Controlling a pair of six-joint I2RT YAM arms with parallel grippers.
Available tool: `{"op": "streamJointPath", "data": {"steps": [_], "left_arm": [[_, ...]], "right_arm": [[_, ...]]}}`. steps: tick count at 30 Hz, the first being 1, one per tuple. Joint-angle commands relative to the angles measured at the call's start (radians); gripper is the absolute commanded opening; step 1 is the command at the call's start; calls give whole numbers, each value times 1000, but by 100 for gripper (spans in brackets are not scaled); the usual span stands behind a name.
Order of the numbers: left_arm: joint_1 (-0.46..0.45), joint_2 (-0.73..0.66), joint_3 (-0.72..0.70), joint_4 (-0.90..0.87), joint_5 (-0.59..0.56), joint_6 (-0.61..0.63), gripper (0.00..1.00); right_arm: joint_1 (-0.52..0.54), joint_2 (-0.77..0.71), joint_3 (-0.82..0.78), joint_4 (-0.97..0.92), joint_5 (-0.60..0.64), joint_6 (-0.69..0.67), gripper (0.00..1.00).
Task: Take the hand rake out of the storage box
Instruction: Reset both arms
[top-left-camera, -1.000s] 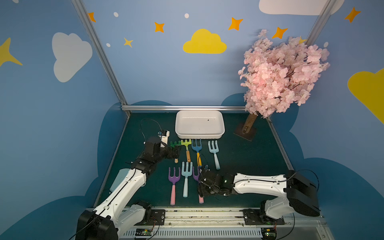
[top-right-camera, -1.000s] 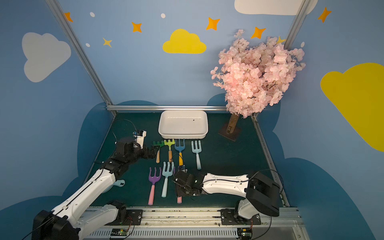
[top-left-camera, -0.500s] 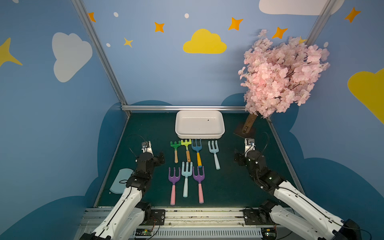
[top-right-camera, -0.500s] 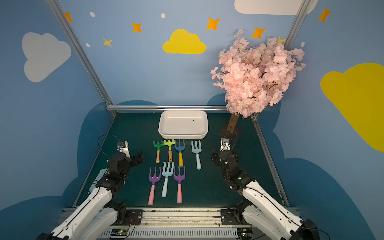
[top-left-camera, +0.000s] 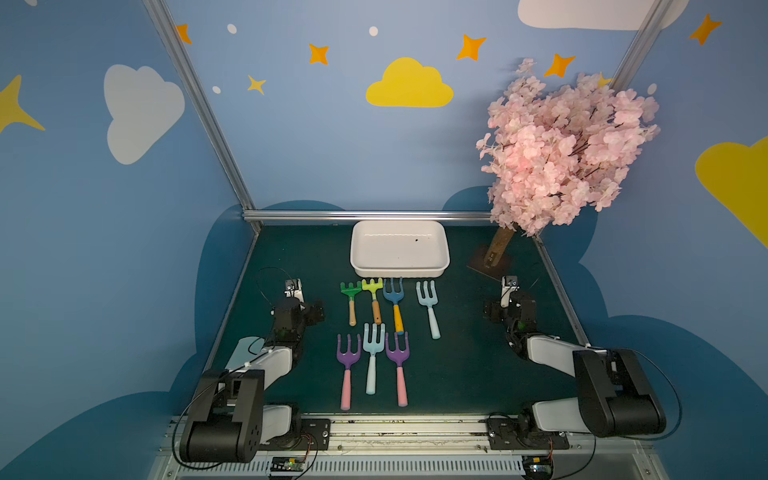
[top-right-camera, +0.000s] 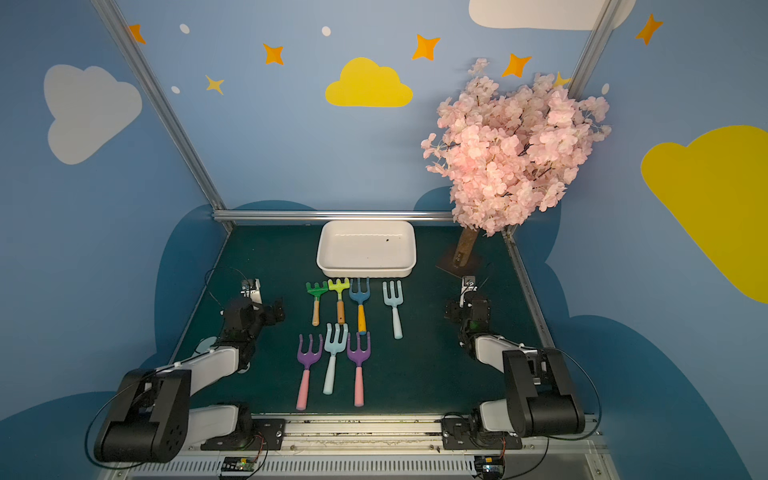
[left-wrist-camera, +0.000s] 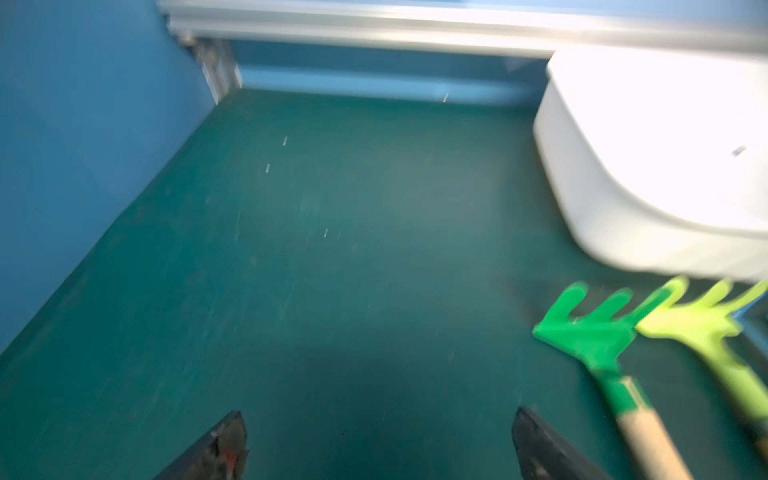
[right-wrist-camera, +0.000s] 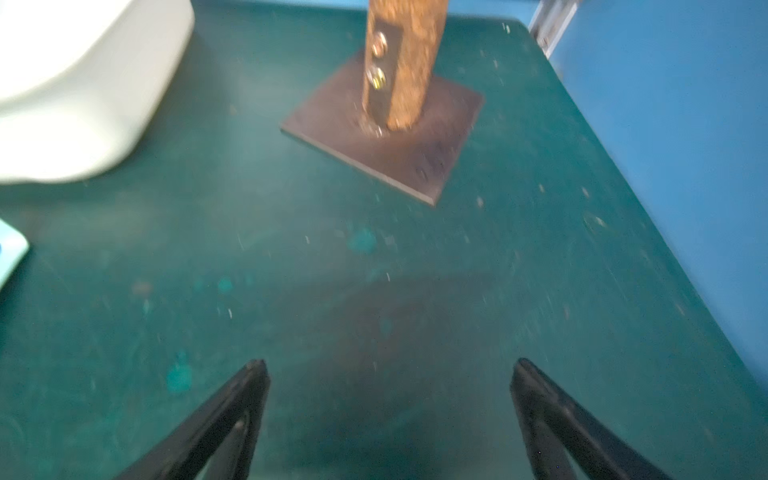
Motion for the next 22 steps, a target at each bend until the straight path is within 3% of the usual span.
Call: {"op": "streamJointPath", "data": {"steps": [1, 2, 4, 5, 7, 9, 11, 14, 18, 22], "left_arm": [[34, 227, -46, 424, 189, 40, 100], [35, 303, -45, 555, 229, 61, 100], [36, 187, 15, 272, 198, 56, 100], [37, 208, 49, 211, 171, 46, 100], [32, 261, 66, 294, 158, 50, 100], [33, 224, 100, 142, 172, 53, 100], [33, 266, 59, 307, 168, 52, 100], [33, 223, 85, 182, 173, 54, 100], [33, 254, 58, 287, 173, 54, 100], [34, 252, 58, 279, 174, 54, 100]], "right_arm": [[-39, 121, -57, 396, -55, 4, 95], [-43, 138, -60, 405, -47, 6, 95], [-44, 84, -21, 241, -49, 18, 95], [-42, 75, -6, 206, -49, 13, 95], [-41, 79, -16, 236, -48, 16, 96], [-39, 116, -49, 368, -47, 8, 95], [-31, 116, -52, 355, -32, 8, 95], [-32, 117, -47, 352, -31, 9, 96], [-34, 125, -44, 357, -31, 7, 95], [-33, 120, -50, 366, -32, 7, 95]]}}
